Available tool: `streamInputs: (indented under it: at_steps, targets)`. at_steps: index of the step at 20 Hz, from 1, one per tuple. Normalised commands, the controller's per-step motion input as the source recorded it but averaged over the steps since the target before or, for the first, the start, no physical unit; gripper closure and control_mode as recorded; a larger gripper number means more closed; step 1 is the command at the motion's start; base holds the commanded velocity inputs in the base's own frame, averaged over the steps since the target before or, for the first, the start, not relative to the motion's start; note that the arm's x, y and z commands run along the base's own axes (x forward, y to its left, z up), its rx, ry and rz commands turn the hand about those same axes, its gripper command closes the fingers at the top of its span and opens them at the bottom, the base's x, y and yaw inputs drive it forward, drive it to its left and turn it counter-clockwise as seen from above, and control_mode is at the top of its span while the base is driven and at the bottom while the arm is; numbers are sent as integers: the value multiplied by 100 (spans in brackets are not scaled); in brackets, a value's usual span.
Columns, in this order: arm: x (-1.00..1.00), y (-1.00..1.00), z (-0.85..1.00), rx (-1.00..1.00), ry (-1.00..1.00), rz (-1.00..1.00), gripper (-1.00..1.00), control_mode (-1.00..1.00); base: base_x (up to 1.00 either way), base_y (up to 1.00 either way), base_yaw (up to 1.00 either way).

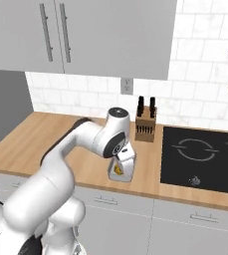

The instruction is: Take the meat container that has the chicken drumstick and place it on the second highest rack of the freezer. Then take the vegetable container that has the squash and avocado and place it on the highest rack of the freezer.

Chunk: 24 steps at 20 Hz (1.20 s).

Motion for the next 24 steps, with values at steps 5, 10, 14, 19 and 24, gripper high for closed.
streamInputs:
  at_steps: [5, 10, 14, 19, 24]
  targets:
    - [59, 0, -77, 0, 0, -1, -100, -100, 0, 0, 0]
    - [46, 0, -73, 0, 1, -8, -100, -100, 0, 0, 0]
    - [33, -1, -61, 0, 3, -14, -100, -100, 0, 0, 0]
    - [2, -3, -26, 0, 5, -6, -100, -100, 0, 0, 0]
    - [0, -9, -10, 0, 4, -1, -100, -100, 0, 0, 0]
